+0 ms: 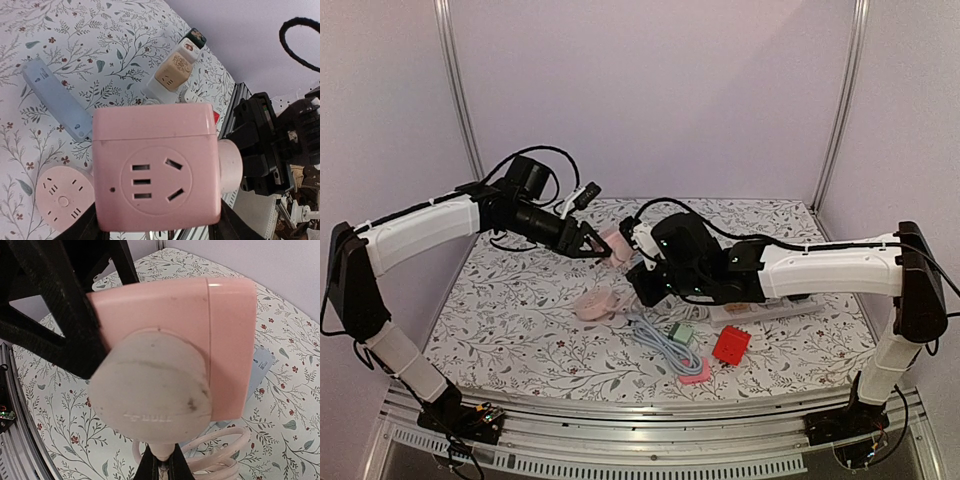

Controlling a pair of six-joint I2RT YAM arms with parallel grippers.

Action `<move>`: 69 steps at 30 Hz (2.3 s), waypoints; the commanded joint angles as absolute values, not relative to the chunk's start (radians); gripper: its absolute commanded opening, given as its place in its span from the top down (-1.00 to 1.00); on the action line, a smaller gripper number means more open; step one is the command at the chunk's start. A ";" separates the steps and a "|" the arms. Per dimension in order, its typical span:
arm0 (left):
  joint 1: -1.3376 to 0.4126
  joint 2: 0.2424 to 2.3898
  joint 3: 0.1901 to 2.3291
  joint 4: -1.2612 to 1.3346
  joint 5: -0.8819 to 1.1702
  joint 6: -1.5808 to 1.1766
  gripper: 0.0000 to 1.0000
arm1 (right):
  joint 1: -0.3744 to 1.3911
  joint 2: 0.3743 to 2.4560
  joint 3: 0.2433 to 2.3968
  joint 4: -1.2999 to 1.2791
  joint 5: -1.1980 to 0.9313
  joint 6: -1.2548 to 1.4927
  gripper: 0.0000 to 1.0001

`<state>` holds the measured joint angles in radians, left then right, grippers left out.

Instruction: Pull the plug off the socket

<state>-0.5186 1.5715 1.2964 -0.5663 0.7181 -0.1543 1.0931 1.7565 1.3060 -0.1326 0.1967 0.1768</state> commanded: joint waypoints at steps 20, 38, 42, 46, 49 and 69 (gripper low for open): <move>-0.585 1.618 1.376 -0.727 0.125 -0.074 0.81 | 1.095 1.633 1.327 -0.167 0.202 0.190 1.00; -0.506 1.573 1.328 -0.584 0.618 -0.143 0.82 | 1.082 1.701 1.216 -0.052 0.278 0.227 1.00; -0.503 1.562 1.308 -0.530 0.719 -0.162 0.82 | 1.079 1.767 1.203 -0.028 0.312 0.222 1.00; -0.503 1.569 1.301 -0.508 0.767 -0.180 0.82 | 1.074 1.810 1.213 -0.018 0.309 0.225 1.00; -0.504 1.569 1.301 -0.503 0.776 -0.185 0.82 | 1.073 1.826 1.222 -0.018 0.311 0.225 1.00; -0.588 1.587 1.333 -0.657 0.160 -0.116 0.89 | 1.072 1.730 1.238 -0.052 0.293 0.224 1.00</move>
